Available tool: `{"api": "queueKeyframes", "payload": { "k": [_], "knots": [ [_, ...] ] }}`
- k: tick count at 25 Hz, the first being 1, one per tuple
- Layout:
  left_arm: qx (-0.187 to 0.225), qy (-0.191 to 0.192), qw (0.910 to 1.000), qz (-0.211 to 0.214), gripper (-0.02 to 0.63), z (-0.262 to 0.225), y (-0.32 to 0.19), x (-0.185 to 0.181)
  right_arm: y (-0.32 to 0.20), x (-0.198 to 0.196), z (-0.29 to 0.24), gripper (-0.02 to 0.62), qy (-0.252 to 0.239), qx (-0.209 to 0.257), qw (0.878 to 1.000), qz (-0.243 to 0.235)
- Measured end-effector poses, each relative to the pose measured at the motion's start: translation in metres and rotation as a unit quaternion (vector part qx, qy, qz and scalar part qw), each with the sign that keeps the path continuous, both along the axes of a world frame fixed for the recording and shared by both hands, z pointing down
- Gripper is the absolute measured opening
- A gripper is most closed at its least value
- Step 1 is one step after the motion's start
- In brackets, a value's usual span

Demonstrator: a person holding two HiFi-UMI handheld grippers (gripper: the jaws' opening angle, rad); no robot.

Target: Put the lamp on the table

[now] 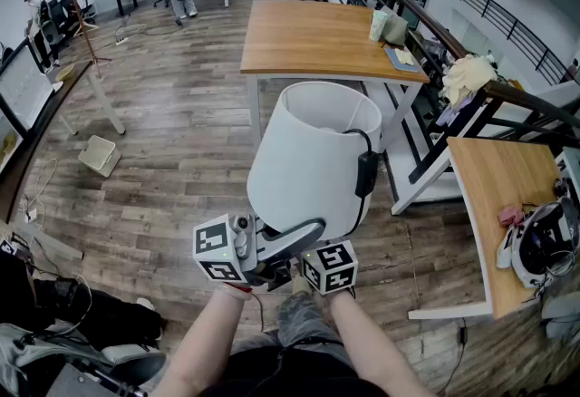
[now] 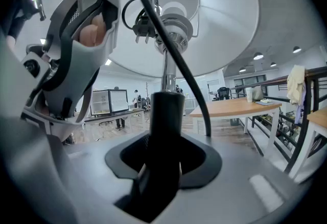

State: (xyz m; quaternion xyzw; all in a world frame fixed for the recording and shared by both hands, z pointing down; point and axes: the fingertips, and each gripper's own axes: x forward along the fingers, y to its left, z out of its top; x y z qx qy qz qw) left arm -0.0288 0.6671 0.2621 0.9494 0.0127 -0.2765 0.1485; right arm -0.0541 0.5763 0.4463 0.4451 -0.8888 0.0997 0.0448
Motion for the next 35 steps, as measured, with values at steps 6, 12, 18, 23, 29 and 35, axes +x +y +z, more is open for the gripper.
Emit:
{"api": "queueKeyframes", "payload": {
  "k": [6, 12, 18, 23, 29, 35],
  "knots": [
    [-0.005, 0.002, 1.0, -0.003, 0.018, 0.003, -0.049, 0.014, -0.048, 0.014, 0.003, 0.158, 0.004, -0.001, 1.0, -0.004],
    [-0.009, 0.003, 0.9999, -0.008, 0.018, 0.006, -0.101, 0.029, -0.099, 0.029, 0.007, 0.158, 0.004, -0.005, 1.0, -0.007],
    [-0.012, -0.001, 0.9998, -0.017, 0.018, 0.007, -0.15, 0.047, -0.146, 0.043, 0.008, 0.158, -0.001, -0.009, 1.0, -0.016],
    [-0.013, -0.001, 0.9995, -0.027, 0.018, 0.008, -0.189, 0.058, -0.185, 0.052, 0.009, 0.158, 0.0, -0.008, 1.0, -0.028],
    [-0.008, 0.002, 0.9992, -0.039, 0.018, 0.008, -0.226, 0.072, -0.224, 0.066, 0.007, 0.158, 0.004, 0.0, 0.999, -0.044],
    [-0.016, 0.002, 0.999, -0.042, 0.018, 0.013, -0.255, 0.079, -0.249, 0.071, 0.013, 0.158, 0.003, -0.007, 0.999, -0.047]
  ]
}}
